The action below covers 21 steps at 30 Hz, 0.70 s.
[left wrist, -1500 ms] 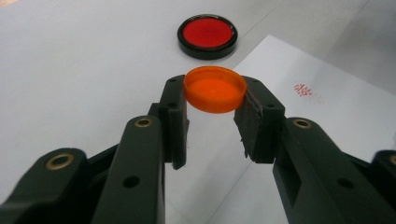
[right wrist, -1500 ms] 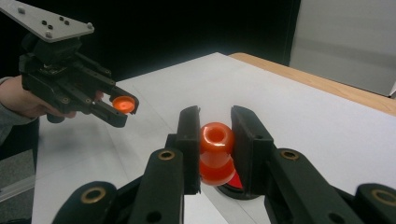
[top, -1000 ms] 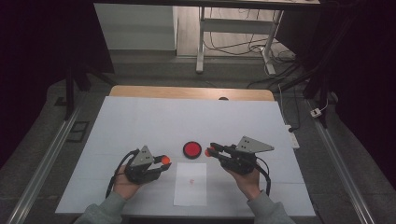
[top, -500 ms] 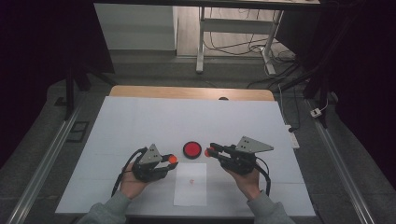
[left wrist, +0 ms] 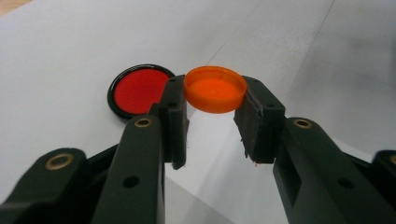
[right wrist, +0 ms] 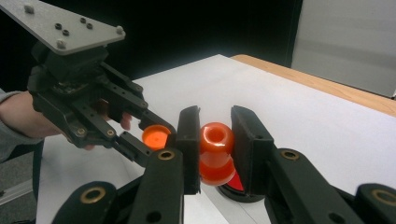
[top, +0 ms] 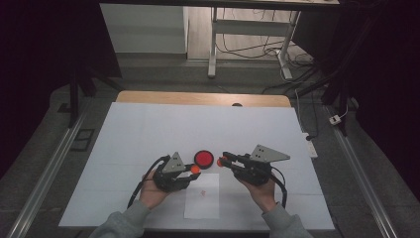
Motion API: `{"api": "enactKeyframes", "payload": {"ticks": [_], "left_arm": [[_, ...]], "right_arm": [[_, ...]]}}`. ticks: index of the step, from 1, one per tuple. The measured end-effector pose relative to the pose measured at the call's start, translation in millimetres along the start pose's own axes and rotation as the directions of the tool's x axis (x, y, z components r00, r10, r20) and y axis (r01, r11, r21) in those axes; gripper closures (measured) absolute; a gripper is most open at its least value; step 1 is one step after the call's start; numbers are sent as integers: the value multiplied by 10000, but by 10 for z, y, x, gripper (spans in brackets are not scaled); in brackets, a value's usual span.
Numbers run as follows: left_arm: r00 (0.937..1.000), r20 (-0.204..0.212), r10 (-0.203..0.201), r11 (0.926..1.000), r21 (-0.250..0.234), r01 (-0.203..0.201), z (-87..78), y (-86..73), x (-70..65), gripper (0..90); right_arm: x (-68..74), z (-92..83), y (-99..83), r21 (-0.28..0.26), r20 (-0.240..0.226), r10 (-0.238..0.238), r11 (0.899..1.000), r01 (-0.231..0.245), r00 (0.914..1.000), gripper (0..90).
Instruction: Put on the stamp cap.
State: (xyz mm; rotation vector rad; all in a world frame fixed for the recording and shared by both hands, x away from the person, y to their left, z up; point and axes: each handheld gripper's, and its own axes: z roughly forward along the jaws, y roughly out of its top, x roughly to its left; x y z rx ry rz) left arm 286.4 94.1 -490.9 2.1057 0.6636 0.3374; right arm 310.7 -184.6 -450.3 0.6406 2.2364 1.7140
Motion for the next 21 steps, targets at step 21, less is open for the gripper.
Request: {"api": "enactKeyframes", "payload": {"ticks": [21], "left_arm": [[9994, 330, 137, 9997, 195, -144, 308, 109, -96, 641]], "right_arm": [[10, 17, -8, 63, -63, -33, 10000, 34, 10000, 724]]}}
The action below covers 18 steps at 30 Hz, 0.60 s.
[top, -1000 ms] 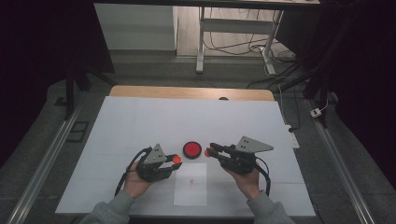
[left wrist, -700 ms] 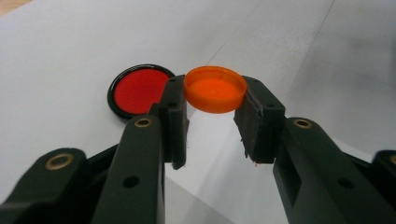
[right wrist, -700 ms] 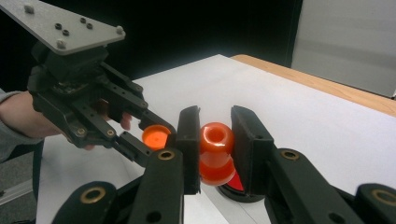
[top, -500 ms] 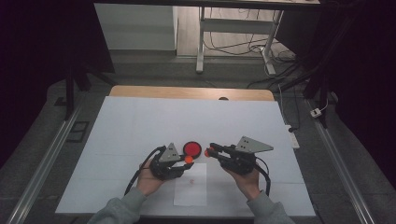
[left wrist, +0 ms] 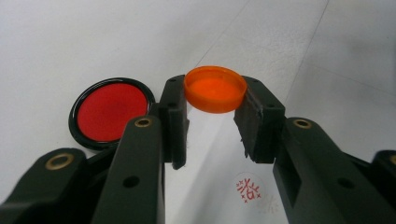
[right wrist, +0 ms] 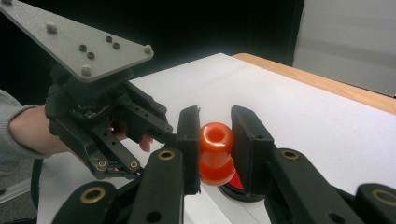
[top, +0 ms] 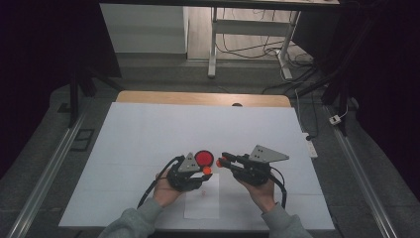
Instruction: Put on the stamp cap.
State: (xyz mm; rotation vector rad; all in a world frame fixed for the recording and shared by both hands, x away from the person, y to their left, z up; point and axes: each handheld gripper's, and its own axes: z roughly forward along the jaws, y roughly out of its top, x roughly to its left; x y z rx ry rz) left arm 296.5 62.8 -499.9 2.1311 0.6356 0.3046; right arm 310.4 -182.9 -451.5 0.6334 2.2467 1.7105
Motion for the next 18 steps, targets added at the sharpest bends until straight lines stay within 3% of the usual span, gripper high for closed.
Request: {"api": "enactKeyframes", "payload": {"ticks": [18], "left_arm": [[9996, 143, 245, 9995, -195, -242, 91, 109, -99, 643]], "right_arm": [[67, 91, -48, 215, -376, 77, 9997, -69, 9993, 724]]}}
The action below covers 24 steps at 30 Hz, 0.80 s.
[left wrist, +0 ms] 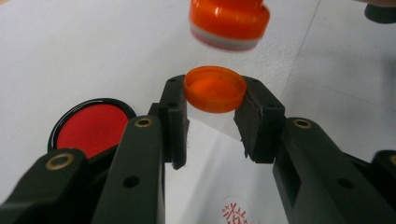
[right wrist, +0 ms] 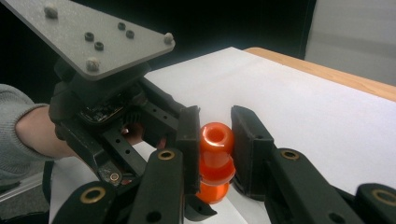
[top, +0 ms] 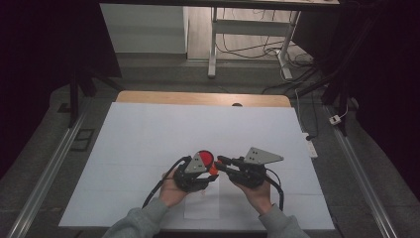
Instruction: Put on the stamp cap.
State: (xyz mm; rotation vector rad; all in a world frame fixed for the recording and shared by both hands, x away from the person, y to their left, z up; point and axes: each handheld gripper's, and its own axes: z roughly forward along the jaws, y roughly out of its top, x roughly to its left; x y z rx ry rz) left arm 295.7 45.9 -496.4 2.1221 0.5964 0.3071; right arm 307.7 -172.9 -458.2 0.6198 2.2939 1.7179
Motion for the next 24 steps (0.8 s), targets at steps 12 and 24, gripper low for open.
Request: {"api": "enactKeyframes", "payload": {"ticks": [12, 24], "left_arm": [[9999, -89, 69, 9999, -131, -70, -27, 20, -7, 643], [9999, -13, 107, 9997, -235, -108, -43, 40, -33, 643]], "right_arm": [[17, 47, -43, 215, -110, 1, 9998, 1, 9999, 724], [18, 53, -50, 219, -97, 1, 9998, 1, 10000, 724]]}}
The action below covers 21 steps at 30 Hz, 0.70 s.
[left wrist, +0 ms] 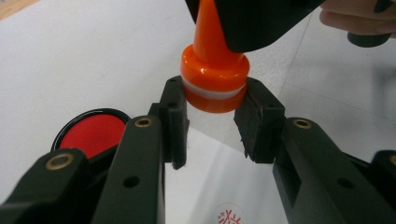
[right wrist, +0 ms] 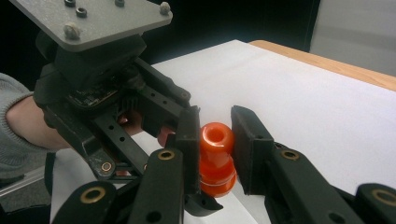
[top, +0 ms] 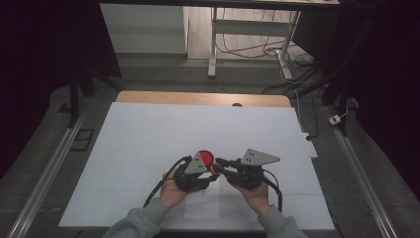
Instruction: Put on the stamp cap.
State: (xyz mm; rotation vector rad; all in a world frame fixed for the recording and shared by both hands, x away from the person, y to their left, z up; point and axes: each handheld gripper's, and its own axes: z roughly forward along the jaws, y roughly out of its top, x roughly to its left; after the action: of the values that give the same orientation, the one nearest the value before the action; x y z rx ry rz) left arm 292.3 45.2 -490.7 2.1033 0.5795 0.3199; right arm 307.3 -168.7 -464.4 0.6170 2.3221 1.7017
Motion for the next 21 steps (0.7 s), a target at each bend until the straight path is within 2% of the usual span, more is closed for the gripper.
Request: {"api": "enactKeyframes", "payload": {"ticks": [21], "left_arm": [[9999, 50, -146, 9998, -100, 147, -25, -1, 24, 643]], "right_arm": [[-4, 3, -12, 36, -5, 5, 10000, -5, 10000, 724]]}}
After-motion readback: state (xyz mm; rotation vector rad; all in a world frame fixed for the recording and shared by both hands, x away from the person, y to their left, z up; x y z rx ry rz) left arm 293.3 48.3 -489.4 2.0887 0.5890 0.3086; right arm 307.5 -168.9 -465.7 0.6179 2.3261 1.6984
